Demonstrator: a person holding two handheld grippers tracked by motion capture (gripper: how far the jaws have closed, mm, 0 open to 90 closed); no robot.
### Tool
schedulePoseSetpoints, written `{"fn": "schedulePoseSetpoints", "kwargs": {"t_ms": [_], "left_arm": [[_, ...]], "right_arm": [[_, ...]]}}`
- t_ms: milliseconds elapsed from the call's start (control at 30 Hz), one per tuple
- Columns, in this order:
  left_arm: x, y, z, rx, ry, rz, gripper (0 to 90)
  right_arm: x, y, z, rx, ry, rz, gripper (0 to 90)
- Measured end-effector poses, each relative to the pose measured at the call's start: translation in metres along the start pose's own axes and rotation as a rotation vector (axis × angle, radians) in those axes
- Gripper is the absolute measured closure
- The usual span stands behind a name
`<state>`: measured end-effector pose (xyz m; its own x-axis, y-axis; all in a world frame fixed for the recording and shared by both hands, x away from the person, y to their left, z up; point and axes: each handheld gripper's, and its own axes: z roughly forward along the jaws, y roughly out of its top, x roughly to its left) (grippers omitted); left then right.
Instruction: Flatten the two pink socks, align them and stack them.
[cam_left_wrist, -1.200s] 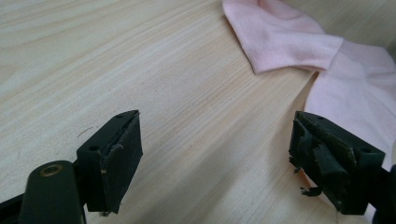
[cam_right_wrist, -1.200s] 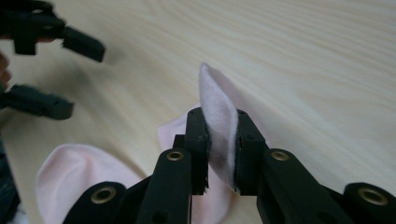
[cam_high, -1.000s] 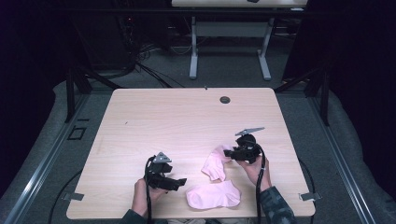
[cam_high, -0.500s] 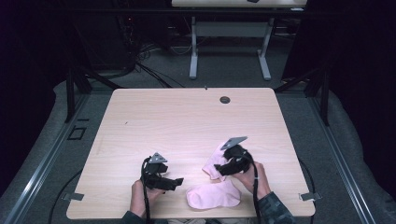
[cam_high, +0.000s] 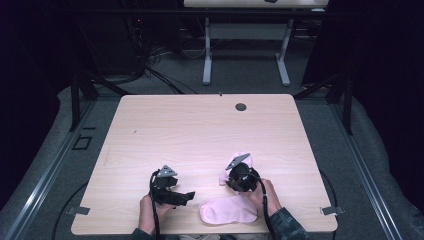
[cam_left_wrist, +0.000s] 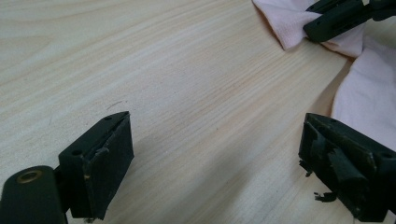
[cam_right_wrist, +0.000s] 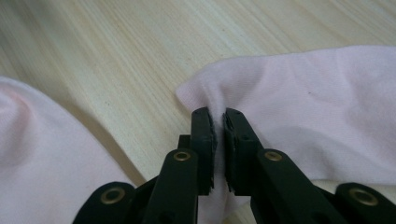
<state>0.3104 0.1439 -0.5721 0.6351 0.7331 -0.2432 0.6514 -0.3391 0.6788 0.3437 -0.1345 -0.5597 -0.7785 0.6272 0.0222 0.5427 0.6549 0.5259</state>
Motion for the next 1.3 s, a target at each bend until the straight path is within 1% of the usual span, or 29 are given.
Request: {"fn": "schedulePoseSetpoints", "kwargs": {"t_ms": [33, 67, 100, 133, 200, 233, 267, 300, 333, 433, 533, 567, 633, 733, 767, 800, 833, 867, 933, 967, 1000, 1067, 1100, 1133, 1167, 1200, 1233, 1267, 1300], "left_arm": [[0.0, 0.0, 0.0, 0.0, 0.001, 0.009, 10.2], [-0.002, 0.0, 0.0, -0.01, 0.003, 0.002, 10.2], [-0.002, 0.001, 0.0, -0.008, 0.002, 0.01, 10.2], [-0.003, 0.002, 0.001, -0.011, 0.003, 0.015, 10.3], [-0.005, 0.003, 0.001, -0.018, 0.003, 0.023, 10.4], [-0.007, 0.004, 0.002, -0.025, 0.004, 0.032, 10.5], [-0.008, 0.005, 0.002, -0.032, 0.003, 0.038, 10.5], [-0.01, 0.007, 0.002, -0.043, 0.009, 0.051, 10.6], [-0.012, 0.008, 0.002, -0.049, 0.009, 0.052, 10.8], [-0.018, 0.012, 0.003, -0.075, 0.003, 0.074, 10.9], [-0.027, 0.018, 0.005, -0.094, -0.001, 0.104, 10.9], [-0.029, 0.019, 0.006, -0.098, -0.007, 0.107, 10.9], [-0.036, 0.022, 0.007, -0.109, 0.001, 0.138, 10.9], [-0.04, 0.024, 0.009, -0.12, -0.004, 0.151, 10.9], [-0.041, 0.024, 0.01, -0.128, -0.006, 0.152, 10.8], [-0.04, 0.024, 0.01, -0.132, -0.008, 0.152, 10.9], [-0.039, 0.024, 0.009, -0.138, -0.01, 0.155, 10.9], [-0.037, 0.024, 0.008, -0.143, -0.004, 0.149, 11.0], [-0.033, 0.025, 0.006, -0.142, -0.006, 0.141, 11.0], [-0.031, 0.025, 0.005, -0.15, -0.007, 0.127, 11.0], [-0.029, 0.025, 0.004, -0.145, -0.004, 0.131, 11.0], [-0.026, 0.024, 0.001, -0.147, 0.0, 0.122, 11.0], [-0.024, 0.023, 0.0, -0.14, -0.004, 0.111, 11.0], [-0.022, 0.023, -0.001, -0.142, -0.001, 0.111, 11.0], [-0.019, 0.022, -0.003, -0.135, -0.002, 0.112, 11.0], [-0.017, 0.022, -0.003, -0.131, -0.003, 0.099, 11.0], [-0.016, 0.022, -0.003, -0.123, 0.004, 0.094, 11.0], [-0.013, 0.022, -0.003, -0.111, -0.002, 0.097, 11.0], [-0.012, 0.022, -0.002, -0.095, -0.002, 0.091, 11.0]], "right_arm": [[-0.002, -0.001, -0.001, -0.009, 0.003, 0.017, 83.9], [-0.005, -0.001, -0.002, -0.024, 0.011, 0.028, 84.2], [-0.008, -0.002, -0.004, -0.047, 0.033, 0.059, 84.4], [-0.01, -0.001, -0.007, -0.057, 0.034, 0.078, 84.5], [-0.013, 0.001, -0.016, -0.107, 0.048, 0.122, 84.5], [-0.015, 0.003, -0.023, -0.117, 0.054, 0.124, 84.6], [-0.017, 0.005, -0.03, -0.143, 0.058, 0.136, 84.6], [-0.018, 0.006, -0.034, -0.164, 0.061, 0.148, 84.5], [-0.018, 0.009, -0.042, -0.193, 0.065, 0.167, 84.5], [-0.018, 0.014, -0.059, -0.254, 0.071, 0.184, 84.6], [-0.014, 0.021, -0.076, -0.311, 0.08, 0.185, 84.5], [-0.012, 0.023, -0.079, -0.324, 0.081, 0.186, 84.5], [-0.009, 0.027, -0.085, -0.342, 0.084, 0.177, 84.5], [-0.003, 0.033, -0.091, -0.38, 0.093, 0.17, 84.4], [-0.001, 0.035, -0.093, -0.384, 0.1, 0.165, 84.4], [0.002, 0.038, -0.094, -0.398, 0.106, 0.163, 84.4], [0.003, 0.04, -0.095, -0.395, 0.111, 0.153, 84.4], [0.006, 0.042, -0.097, -0.404, 0.118, 0.148, 84.4], [0.011, 0.046, -0.1, -0.414, 0.129, 0.132, 84.3], [0.013, 0.048, -0.101, -0.416, 0.132, 0.129, 84.3], [0.016, 0.049, -0.103, -0.421, 0.147, 0.123, 84.2], [0.02, 0.05, -0.105, -0.436, 0.177, 0.124, 84.1], [0.023, 0.05, -0.106, -0.444, 0.194, 0.123, 84.1], [0.024, 0.05, -0.107, -0.45, 0.22, 0.126, 84.0], [0.025, 0.05, -0.107, -0.453, 0.235, 0.124, 84.0], [0.026, 0.05, -0.107, -0.462, 0.247, 0.129, 84.0], [0.024, 0.049, -0.105, -0.459, 0.262, 0.138, 83.9], [0.021, 0.046, -0.102, -0.456, 0.249, 0.153, 83.8], [0.015, 0.043, -0.097, -0.438, 0.235, 0.17, 83.6]]}}
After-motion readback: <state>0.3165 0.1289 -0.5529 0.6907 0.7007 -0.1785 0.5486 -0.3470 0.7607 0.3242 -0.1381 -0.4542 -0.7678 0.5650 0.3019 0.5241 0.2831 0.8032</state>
